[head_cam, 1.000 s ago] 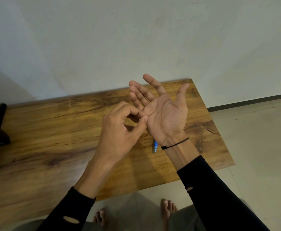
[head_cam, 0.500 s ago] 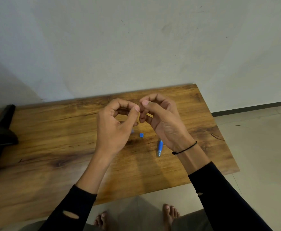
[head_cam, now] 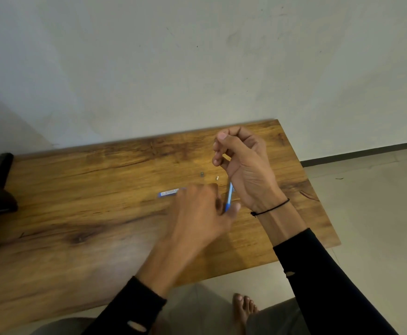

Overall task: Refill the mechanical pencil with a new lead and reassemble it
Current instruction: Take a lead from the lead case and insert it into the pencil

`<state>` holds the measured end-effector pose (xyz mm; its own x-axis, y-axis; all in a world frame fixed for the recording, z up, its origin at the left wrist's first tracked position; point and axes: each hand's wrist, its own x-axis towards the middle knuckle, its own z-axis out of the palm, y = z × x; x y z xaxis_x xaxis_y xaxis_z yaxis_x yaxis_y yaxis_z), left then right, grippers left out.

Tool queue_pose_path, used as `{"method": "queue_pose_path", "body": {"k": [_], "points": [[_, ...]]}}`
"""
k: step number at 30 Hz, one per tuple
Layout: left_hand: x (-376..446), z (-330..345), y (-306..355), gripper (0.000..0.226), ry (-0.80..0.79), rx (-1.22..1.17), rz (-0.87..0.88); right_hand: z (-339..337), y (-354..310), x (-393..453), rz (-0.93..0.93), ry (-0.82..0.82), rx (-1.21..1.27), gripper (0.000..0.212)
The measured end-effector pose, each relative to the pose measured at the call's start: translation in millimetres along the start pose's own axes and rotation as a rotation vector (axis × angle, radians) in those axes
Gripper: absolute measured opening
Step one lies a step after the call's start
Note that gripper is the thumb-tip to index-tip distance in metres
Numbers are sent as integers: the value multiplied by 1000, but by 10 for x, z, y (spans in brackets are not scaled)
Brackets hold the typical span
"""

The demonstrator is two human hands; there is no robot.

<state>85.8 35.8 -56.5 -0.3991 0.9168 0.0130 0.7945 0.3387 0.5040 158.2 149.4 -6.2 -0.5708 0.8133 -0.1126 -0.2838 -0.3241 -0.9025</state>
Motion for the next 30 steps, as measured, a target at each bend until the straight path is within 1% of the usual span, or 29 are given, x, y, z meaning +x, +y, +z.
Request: {"method": "queue_pose_path", "body": {"k": [1,3,6,8,11,14,16,19,22,24,27,30], "points": [[-26,86,63,47,-50,87,18,-1,-2,-1,-3,0,0,15],[-24,203,152,49,-81,198,18,-7,-8,-3,-7,-8,-2,14],[53,271,174,43,-48,213,-44,-24,-11,-24,-5,-18,-5,12],[108,270,145,39,-34,173,-82,-41,-6,-37,-1,-21,-9,10],[154,231,112,29,-52,89,-88,-65,-18,-42,-5,-21,-16,8],[153,136,108,21,-59,-111,-101,-95,-59,-27,-26,-15,-19,8],[148,46,93,15,-29,-249,-130,-126,-92,-15,-49,0,-24,9],[125,-84,-1,13,66,-361,-154,-172,-137,10,-109,50,-10,10],[102,-199,-139,10,135,-413,-140,-198,-169,35,-171,117,-26,9],[80,-269,-211,10,154,-429,-104,-194,-166,41,-177,128,-48,9],[56,-373,-257,14,196,-392,-21,-144,-141,33,-155,93,-49,15],[69,-491,-243,19,250,-328,58,-47,-158,22,-151,49,-38,12]]}}
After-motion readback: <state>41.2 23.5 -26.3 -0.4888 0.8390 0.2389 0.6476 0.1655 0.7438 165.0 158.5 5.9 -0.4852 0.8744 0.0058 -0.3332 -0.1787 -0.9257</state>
